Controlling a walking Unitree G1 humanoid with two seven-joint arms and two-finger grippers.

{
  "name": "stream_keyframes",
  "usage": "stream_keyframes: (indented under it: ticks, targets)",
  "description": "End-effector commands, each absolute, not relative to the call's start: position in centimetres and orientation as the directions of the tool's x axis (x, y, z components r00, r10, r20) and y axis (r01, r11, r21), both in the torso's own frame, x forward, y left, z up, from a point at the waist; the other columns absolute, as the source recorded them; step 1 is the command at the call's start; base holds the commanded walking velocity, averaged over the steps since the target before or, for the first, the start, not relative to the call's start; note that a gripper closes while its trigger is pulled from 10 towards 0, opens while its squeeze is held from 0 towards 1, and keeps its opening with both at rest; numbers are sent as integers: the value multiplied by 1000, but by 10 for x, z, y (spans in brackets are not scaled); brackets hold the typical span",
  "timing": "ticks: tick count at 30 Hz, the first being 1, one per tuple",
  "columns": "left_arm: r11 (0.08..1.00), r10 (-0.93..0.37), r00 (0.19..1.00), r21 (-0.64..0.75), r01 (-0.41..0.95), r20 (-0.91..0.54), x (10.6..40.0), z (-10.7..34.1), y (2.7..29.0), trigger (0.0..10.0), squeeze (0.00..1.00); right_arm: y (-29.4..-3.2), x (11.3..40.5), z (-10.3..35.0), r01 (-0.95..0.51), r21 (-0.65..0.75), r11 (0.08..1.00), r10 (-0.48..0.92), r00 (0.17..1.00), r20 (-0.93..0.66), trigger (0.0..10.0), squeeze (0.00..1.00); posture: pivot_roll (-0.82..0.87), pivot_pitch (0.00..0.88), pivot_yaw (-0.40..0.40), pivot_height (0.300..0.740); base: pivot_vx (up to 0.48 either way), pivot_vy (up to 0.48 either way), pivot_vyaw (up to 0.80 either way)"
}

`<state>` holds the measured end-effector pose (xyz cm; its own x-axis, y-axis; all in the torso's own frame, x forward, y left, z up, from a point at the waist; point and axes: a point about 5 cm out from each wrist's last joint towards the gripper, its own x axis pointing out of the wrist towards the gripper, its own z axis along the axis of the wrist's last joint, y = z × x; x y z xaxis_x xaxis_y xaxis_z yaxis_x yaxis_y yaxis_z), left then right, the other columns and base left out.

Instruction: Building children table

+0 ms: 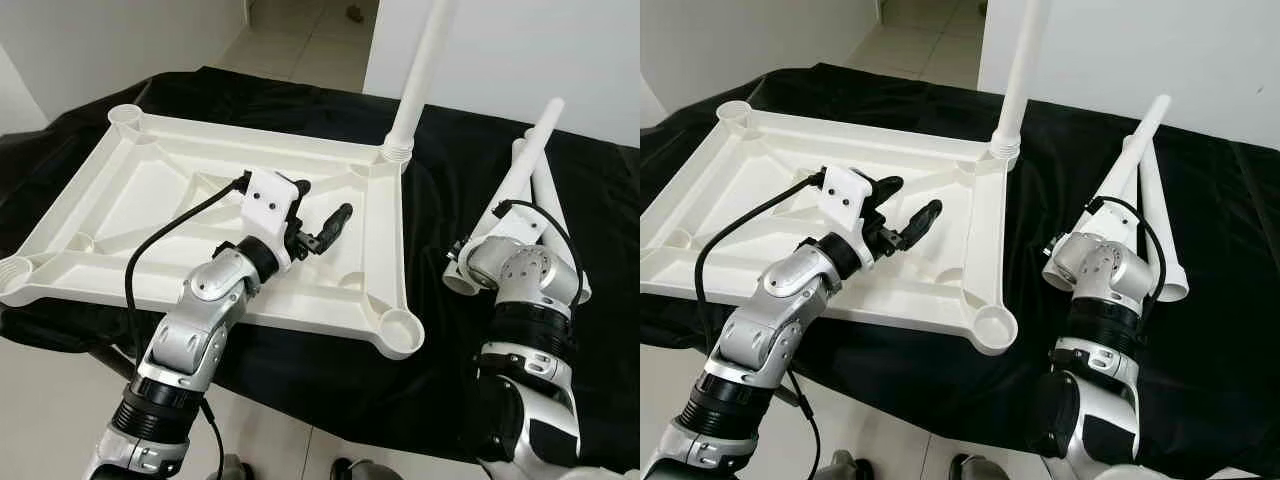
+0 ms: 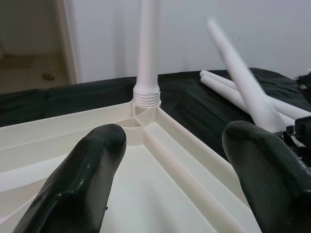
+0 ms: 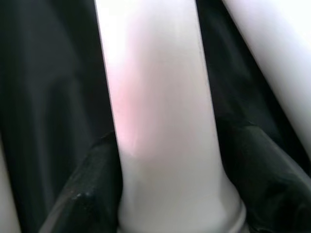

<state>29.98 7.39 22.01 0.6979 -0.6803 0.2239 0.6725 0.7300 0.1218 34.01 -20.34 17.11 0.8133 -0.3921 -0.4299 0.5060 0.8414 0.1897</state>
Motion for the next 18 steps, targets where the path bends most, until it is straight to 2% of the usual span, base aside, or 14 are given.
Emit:
stream_keyframes:
  ticks: [1, 6, 9, 13, 14, 15, 16, 18]
  targets:
    - [751, -653, 723, 73, 656, 223, 304, 220, 77, 10000, 0, -205, 336, 160, 450, 167, 877, -380, 864, -331, 10000, 0, 30, 142, -10, 740, 0, 0, 0]
    - [740, -663, 711, 58, 670, 234, 304, 221, 76, 10000, 0, -208, 333, 162, 428, 205, 880, -370, 889, -270, 10000, 0, 32, 141, -12, 740, 0, 0, 0]
    - [679, -722, 652, 56, 732, 233, 301, 220, 73, 10000, 0, -209, 319, 170, 197, 372, 907, -197, 980, -37, 10000, 0, 34, 132, -17, 740, 0, 0, 0]
    - [654, -742, 630, 43, 755, 228, 300, 218, 71, 10000, 0, -211, 310, 173, 135, 434, 891, -178, 982, 60, 10000, 0, 31, 129, -16, 740, 0, 0, 0]
    - [640, -752, 617, 29, 768, 233, 300, 218, 71, 10000, 212, -211, 308, 175, 128, 386, 914, -181, 978, 103, 10000, 0, 30, 125, -15, 740, 0, 0, 0]
    - [640, -752, 617, 29, 768, 233, 300, 218, 71, 10000, 212, -211, 308, 175, 128, 386, 914, -181, 978, 103, 10000, 0, 30, 125, -15, 740, 0, 0, 0]
    - [625, -759, 604, 13, 780, 242, 300, 220, 70, 10000, 1000, -209, 303, 179, 99, 352, 931, -167, 972, 168, 10000, 0, 29, 123, -14, 740, 0, 0, 0]
    - [587, -788, 565, 21, 809, 245, 300, 223, 66, 10000, 1000, -203, 294, 186, 25, 305, 952, -116, 952, 284, 10000, 0, 27, 120, -10, 740, 0, 0, 0]
